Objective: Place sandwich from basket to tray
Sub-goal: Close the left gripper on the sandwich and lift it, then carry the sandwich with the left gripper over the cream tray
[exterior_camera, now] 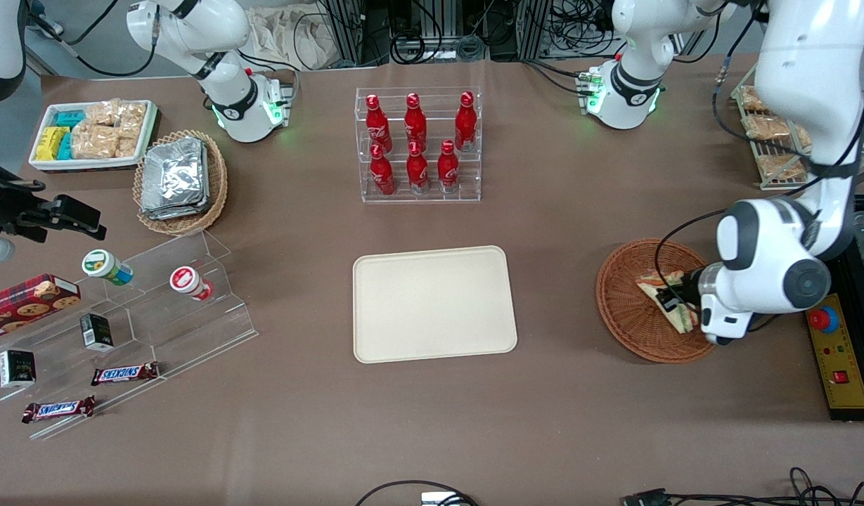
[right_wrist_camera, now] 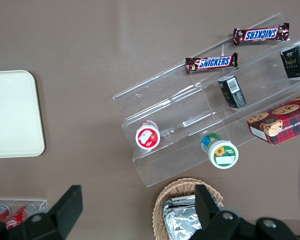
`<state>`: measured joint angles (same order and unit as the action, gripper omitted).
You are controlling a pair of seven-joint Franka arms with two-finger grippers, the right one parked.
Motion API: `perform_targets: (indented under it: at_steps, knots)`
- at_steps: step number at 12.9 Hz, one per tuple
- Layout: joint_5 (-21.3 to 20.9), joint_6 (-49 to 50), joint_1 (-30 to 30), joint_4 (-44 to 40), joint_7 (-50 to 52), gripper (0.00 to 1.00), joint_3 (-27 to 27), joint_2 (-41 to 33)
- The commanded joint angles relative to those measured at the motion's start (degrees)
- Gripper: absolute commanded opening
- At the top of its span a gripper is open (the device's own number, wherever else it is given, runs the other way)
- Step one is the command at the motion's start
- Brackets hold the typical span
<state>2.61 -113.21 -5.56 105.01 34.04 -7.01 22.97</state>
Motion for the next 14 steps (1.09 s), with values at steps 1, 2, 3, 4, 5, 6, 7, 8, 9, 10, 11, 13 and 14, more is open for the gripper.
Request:
perform_targets:
  at_steps: [1,2,3,4,5,6,7,8,9,10,11,13,14]
  knots:
    - [0.1,6.9,0.4,-4.2,-0.4,0.06,-3.2,-6.0]
    - [0.1,10.4,0.4,-8.3,-0.2,0.06,-4.8,-6.0]
    - [0.0,13.4,0.5,-12.5,-0.1,0.06,-7.1,-5.4]
    - [-0.1,14.8,0.6,-15.5,-0.2,0.06,-9.3,-4.6]
    - [-0.1,15.0,1.3,-17.4,-0.2,0.05,-10.9,-4.1]
    - [-0.4,14.7,3.3,-18.1,-0.1,0.05,-11.9,-3.0]
    - [-1.7,14.4,6.2,-19.0,-0.2,0.05,-12.0,-2.0]
    - [-3.4,14.4,9.1,-20.9,-0.2,0.05,-12.1,0.0]
    - [-4.0,14.2,11.3,-22.3,-0.1,0.05,-12.1,2.0]
    - [-4.0,14.2,13.5,-23.7,-0.4,0.05,-12.1,4.2]
    - [-3.8,14.2,14.9,-26.1,-0.4,0.05,-12.1,6.9]
    - [-3.4,13.6,18.8,-29.3,0.1,0.06,-12.1,11.8]
    - [-3.3,11.5,20.3,-29.5,0.8,0.06,-12.1,13.7]
